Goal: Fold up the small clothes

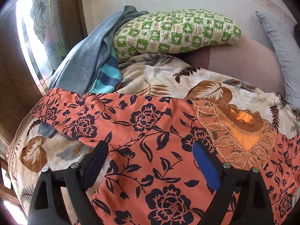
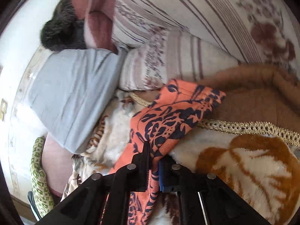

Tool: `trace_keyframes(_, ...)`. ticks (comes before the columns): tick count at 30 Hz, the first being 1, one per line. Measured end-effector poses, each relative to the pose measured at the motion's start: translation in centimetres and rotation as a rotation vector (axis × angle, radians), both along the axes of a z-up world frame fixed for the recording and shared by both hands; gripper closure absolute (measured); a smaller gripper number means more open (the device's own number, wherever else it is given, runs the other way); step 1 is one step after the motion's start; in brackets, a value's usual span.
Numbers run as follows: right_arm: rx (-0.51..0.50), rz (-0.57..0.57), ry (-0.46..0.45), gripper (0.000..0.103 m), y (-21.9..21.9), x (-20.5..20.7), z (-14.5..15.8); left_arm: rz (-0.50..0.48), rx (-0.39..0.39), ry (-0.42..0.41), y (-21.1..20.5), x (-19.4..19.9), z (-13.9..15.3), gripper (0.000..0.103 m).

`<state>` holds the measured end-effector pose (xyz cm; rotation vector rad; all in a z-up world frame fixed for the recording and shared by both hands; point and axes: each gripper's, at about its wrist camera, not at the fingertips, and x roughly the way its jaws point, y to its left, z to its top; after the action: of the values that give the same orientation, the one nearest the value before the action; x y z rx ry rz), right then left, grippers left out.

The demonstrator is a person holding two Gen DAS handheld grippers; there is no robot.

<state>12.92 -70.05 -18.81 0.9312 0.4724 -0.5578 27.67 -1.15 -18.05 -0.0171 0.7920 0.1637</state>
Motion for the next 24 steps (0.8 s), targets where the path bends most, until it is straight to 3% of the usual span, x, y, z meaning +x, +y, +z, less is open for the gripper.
trace_keyframes(3, -0.065, 0.109, -0.057, 0.097, 4.4, 2.0, 5.2, 0.021, -0.001, -0.03, 1.5, -0.4, 0.7, 0.011)
trace_keyframes(7, -0.125, 0.306, -0.133, 0.097, 13.4, 5.7, 11.3, 0.088, 0.013, -0.078, 4.8, -0.9, 1.8, 0.011)
trace_keyframes(12, -0.142, 0.561, -0.165, 0.097, 28.2, 11.0, 13.7, 0.212, -0.016, -0.102, 10.7, -1.3, 2.9, 0.011)
trace_keyframes(15, -0.152, 0.685, -0.15, 0.097, 37.6, 14.1, 12.6, 0.275, -0.048, -0.097, 14.1, -1.4, 2.9, 0.011)
trace_keyframes(18, -0.126, 0.811, -0.075, 0.097, 46.9, 16.7, 9.2, 0.329, -0.063, -0.077, 17.0, -1.1, 2.5, 0.011)
trace_keyframes(20, -0.095, 0.887, 0.039, 0.096, 52.3, 17.8, 5.6, 0.36, -0.072, -0.055, 18.6, -0.9, 2.1, 0.011)
trace_keyframes(22, -0.118, 0.986, 0.227, 0.095, 57.5, 19.2, 1.7, 0.381, -0.095, -0.034, 20.0, -0.8, 1.8, 0.011)
trace_keyframes(24, -0.337, 1.107, 0.447, 0.093, 63.0, 19.4, -1.9, 0.403, -0.109, -0.013, 21.1, -0.7, 1.4, 0.011)
